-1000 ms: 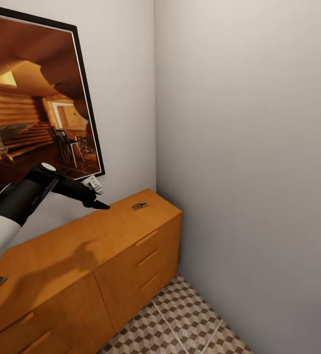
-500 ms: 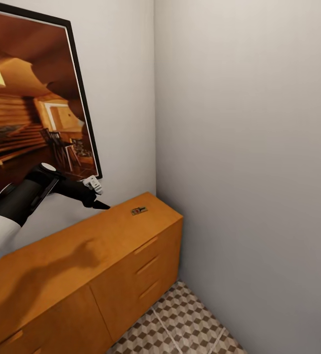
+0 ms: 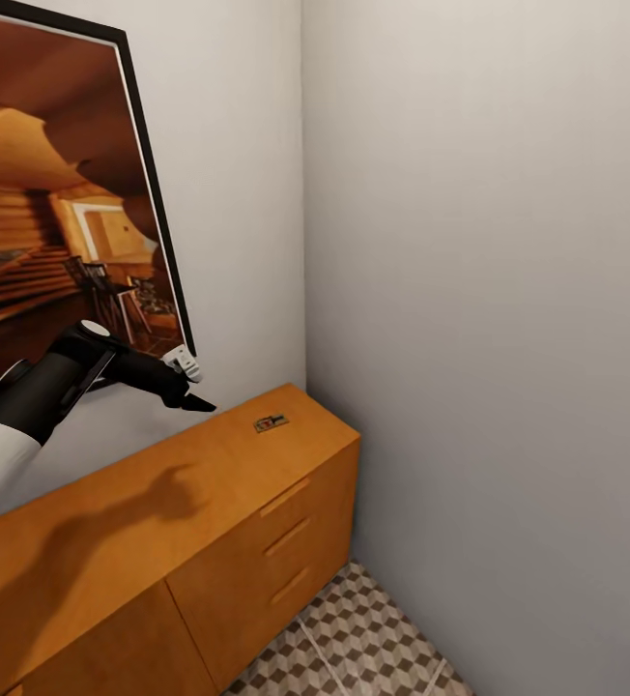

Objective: Take the four mousetraps from the cabinet in the bathroom and place them on the bathroom floor. Make sure all four end up on the same floor surface, and ensure that at least two of them are either under or directly next to the same bathroom sink.

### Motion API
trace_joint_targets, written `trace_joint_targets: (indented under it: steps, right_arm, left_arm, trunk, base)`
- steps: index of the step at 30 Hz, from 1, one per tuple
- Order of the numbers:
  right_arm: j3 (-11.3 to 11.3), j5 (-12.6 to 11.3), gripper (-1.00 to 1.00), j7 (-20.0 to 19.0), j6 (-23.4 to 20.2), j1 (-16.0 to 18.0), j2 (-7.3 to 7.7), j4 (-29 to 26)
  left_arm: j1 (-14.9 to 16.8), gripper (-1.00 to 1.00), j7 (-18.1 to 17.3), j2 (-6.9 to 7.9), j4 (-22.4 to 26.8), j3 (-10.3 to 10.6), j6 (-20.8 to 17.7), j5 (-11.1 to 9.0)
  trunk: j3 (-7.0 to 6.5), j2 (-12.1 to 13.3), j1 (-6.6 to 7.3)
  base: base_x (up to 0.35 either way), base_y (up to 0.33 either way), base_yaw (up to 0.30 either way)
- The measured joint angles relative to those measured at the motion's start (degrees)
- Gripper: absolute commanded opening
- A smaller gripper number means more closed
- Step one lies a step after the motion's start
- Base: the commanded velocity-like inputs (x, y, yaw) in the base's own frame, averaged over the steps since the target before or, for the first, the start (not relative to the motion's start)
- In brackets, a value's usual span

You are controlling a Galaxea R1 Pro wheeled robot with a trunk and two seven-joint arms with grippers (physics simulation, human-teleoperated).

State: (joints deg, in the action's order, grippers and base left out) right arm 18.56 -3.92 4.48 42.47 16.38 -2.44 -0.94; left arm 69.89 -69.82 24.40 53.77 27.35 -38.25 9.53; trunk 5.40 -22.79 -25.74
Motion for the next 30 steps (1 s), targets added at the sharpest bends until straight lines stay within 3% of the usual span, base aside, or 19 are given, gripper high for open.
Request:
trace_joint_targets:
  steps: [9, 15, 22, 30]
  right_arm:
    - [0.00, 0.00, 1.00, -0.01, 0.01, 0.00, 0.00, 0.00]
    - [0.00, 0.00, 1.00, -0.01, 0.06, 0.00, 0.00, 0.00]
    - [0.00, 0.00, 1.00, -0.01, 0.07, 0.00, 0.00, 0.00]
    - [0.00, 0.00, 1.00, 0.00, 0.07, 0.00, 0.00, 0.00]
  left_arm:
    - [-0.06, 1.00, 0.04, -0.12, -0.15, 0.06, 0.00, 0.00]
    - [-0.08, 1.00, 0.16, -1.40, -2.87, 0.08, 0.23, 0.41]
    - [-0.20, 1.00, 4.85, -2.39, -5.71, 0.07, 2.15, 2.04]
    - [-0.66, 1.00, 6.47, -3.10, -7.34, 0.07, 2.64, 2.29]
  trunk:
    - [0.00, 0.00, 0.00]
    - [0.00, 0.00, 0.00]
    - [0.00, 0.00, 0.00]
    - [0.00, 0.00, 0.00]
  base:
    - [0.005, 0.000, 0.000]
    - [0.000, 0.000, 0.000]
    - [0.000, 0.000, 0.000]
    - [0.000, 0.000, 0.000]
